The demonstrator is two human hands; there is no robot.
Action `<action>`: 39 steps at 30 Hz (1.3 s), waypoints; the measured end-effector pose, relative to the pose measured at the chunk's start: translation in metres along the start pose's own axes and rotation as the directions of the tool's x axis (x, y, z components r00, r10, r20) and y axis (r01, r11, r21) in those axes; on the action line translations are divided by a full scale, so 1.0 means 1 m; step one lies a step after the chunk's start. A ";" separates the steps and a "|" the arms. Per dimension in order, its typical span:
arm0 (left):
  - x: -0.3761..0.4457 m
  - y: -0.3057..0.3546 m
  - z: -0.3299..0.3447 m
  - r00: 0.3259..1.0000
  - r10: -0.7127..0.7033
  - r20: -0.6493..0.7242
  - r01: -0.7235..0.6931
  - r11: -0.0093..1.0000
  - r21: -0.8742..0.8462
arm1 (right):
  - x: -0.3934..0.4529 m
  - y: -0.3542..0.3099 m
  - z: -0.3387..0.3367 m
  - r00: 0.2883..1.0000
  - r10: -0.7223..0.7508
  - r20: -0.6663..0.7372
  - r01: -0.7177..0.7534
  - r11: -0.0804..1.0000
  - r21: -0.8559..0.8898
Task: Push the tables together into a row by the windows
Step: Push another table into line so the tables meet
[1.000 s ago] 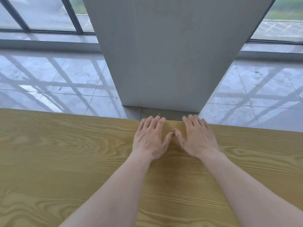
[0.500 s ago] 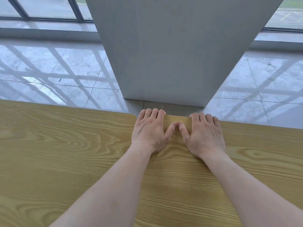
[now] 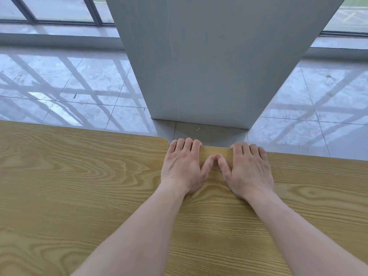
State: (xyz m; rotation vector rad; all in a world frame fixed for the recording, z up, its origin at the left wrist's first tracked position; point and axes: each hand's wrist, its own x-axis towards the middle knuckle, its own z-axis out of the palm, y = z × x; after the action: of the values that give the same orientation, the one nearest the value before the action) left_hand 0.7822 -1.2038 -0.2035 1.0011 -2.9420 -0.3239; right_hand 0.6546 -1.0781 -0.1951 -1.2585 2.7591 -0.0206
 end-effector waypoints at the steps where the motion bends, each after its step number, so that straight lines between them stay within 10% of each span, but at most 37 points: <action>1: 0.000 0.000 -0.001 1.000 -0.001 0.006 0.001 1.000 -0.001 | 0.000 0.000 -0.001 1.000 0.004 0.007 -0.004 1.000 0.004; 18: -0.015 0.001 -0.001 0.997 0.031 -0.067 -0.033 0.999 -0.038 | -0.026 -0.001 0.003 0.997 -0.005 -0.075 0.010 0.998 0.067; 39: -0.294 0.015 -0.010 1.000 0.020 0.011 -0.019 0.998 -0.053 | -0.312 -0.038 -0.005 1.000 -0.017 0.008 0.016 0.995 0.094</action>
State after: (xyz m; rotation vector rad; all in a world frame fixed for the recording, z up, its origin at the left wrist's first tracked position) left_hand 1.0080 -1.0160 -0.1759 0.9674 -2.9348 -0.4063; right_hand 0.8861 -0.8679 -0.1592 -1.2540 2.7057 -0.1434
